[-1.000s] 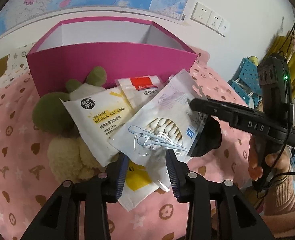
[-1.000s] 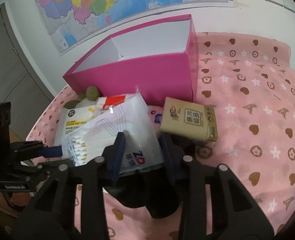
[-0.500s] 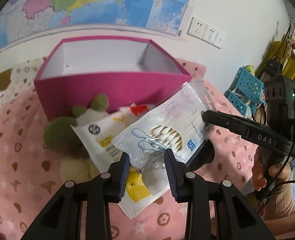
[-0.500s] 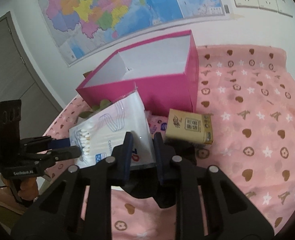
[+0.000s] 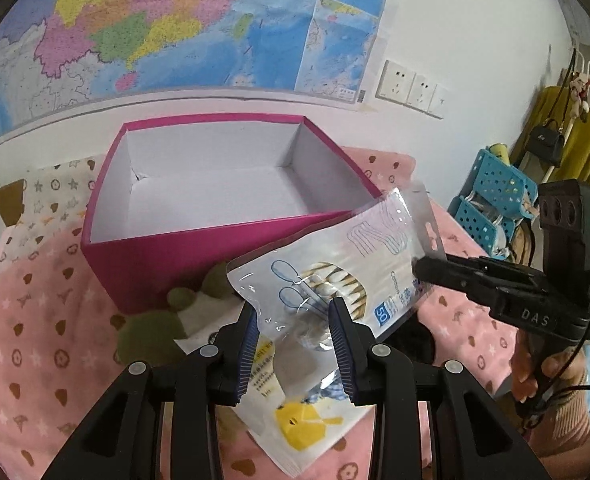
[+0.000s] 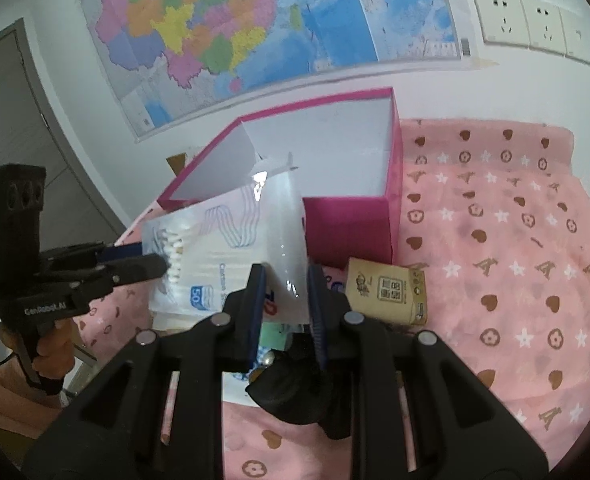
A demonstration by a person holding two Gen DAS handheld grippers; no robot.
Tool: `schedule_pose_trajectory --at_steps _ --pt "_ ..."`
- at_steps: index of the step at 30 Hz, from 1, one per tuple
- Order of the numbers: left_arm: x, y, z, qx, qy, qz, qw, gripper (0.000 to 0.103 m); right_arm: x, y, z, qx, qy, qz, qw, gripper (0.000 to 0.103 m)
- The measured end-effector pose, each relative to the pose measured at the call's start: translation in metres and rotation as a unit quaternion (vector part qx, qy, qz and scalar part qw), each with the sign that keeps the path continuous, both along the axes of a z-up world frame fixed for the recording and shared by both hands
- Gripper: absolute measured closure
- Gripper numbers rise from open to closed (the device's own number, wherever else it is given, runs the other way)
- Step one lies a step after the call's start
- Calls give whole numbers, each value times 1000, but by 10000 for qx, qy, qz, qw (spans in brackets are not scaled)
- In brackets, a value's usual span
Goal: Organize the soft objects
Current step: 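Carry the cotton swab bag into the magenta box and open the right tool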
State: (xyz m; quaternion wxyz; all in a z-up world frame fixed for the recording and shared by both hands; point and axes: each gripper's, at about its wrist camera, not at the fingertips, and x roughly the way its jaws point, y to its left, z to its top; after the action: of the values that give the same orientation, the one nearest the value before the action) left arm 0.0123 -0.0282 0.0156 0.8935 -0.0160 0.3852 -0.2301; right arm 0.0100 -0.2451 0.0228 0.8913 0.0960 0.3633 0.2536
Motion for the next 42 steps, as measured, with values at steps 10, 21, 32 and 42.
schedule_pose_trajectory --at_steps 10,21,32,42 --pt "14 6 8 -8 -91 86 9999 68 6 7 6 -64 -169 12 9998 79" --pt "56 4 31 2 -351 131 9993 68 41 8 33 -59 -465 -54 9989 79" --pt "120 -6 21 238 -153 273 9992 67 103 11 25 -153 -144 -222 9995 79" --pt "166 -9 -15 380 511 468 9969 67 137 17 10 -575 121 -563 9967 77"
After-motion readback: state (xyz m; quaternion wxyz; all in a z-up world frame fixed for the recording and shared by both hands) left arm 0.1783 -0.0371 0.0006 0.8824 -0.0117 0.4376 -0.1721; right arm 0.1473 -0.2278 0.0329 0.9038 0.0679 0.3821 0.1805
